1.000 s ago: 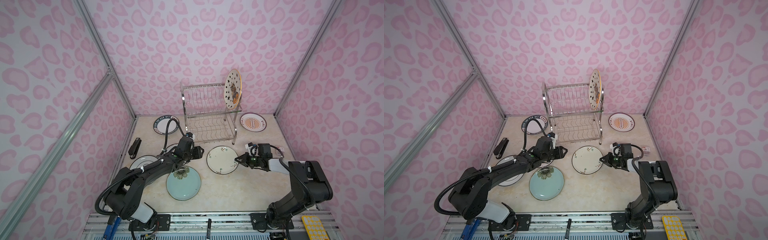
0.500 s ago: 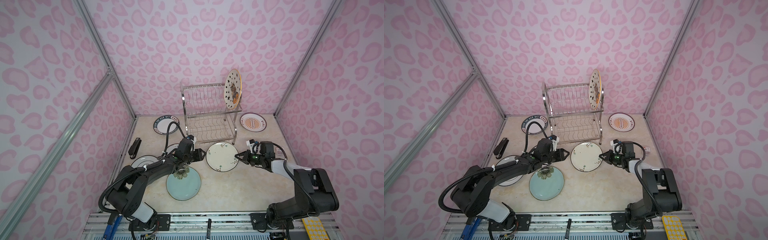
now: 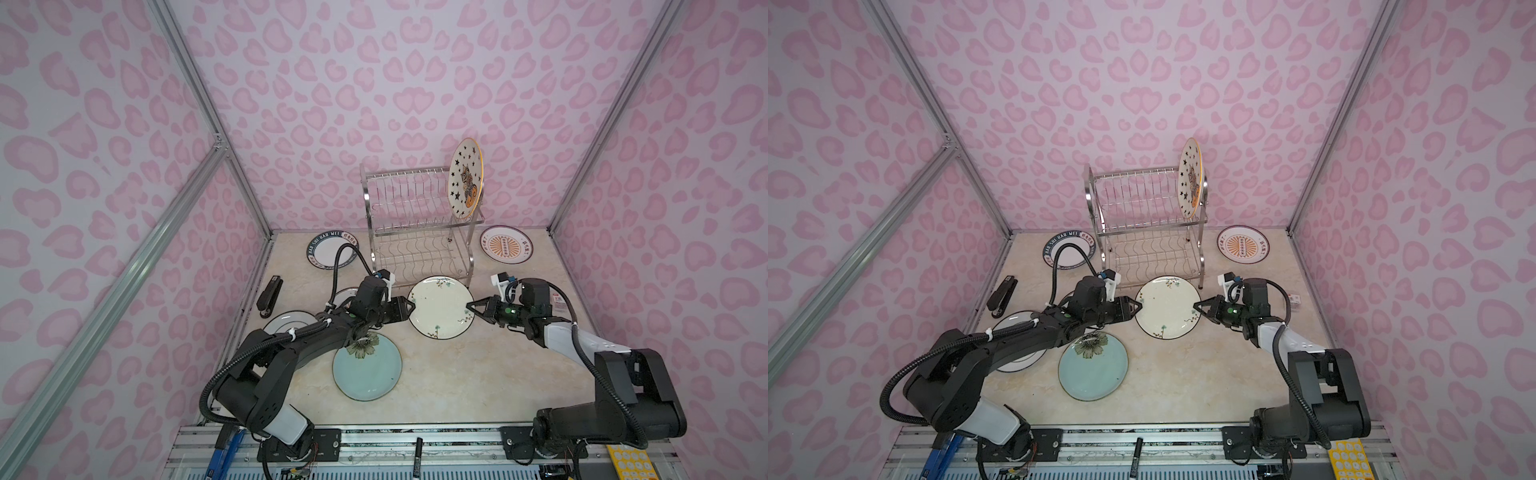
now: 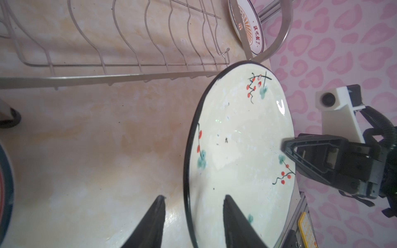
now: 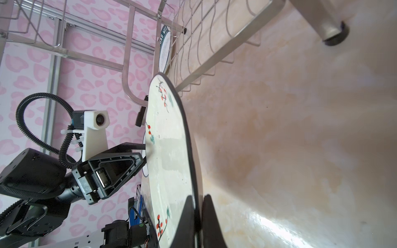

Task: Load the plates into the dish rack
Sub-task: 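Lift the red-berry plate upright with the right gripper beside the left gripper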

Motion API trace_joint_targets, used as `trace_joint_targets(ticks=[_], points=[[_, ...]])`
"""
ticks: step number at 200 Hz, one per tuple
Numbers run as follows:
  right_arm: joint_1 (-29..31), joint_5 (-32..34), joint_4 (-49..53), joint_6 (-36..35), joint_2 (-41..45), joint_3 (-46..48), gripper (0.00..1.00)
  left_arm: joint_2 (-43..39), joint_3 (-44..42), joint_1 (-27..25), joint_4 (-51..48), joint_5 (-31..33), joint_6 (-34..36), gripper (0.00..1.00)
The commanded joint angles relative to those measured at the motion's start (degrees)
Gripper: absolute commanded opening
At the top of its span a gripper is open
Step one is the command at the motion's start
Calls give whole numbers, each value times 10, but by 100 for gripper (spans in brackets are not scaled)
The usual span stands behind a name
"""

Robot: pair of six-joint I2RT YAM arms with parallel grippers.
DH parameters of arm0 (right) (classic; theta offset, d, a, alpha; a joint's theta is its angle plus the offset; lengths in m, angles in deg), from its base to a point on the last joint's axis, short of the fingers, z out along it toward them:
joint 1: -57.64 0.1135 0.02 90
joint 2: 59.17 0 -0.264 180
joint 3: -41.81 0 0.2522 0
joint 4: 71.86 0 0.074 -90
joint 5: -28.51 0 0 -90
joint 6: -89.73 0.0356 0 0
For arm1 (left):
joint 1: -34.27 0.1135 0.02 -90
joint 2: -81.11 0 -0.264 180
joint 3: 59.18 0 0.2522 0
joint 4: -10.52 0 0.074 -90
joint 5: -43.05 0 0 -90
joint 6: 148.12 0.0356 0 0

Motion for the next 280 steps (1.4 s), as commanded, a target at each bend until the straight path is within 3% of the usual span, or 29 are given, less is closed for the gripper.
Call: trace_joint_targets(ticks=[1,61,99,151,163,235,280], points=[[9,-39,-70,24,10,-5,0,-1,-1,1,31,-15,-4,46],[25,-34,-73,27,17,-14,0,-15,-5,0,58,-36,-15,37],[32,-31,-73,27,9,-18,0,-27,-6,0,56,-37,-13,18],[43,-24,-76,34,14,-27,0,-33,-4,0,76,-57,-27,4],[43,-25,-82,38,17,-27,0,-36,-4,1,86,-63,-32,4],[44,-30,-94,48,22,-31,25,-59,1,2,96,-71,-35,4],[53,-34,-128,67,8,-31,28,-66,-1,1,114,-85,-42,4]])
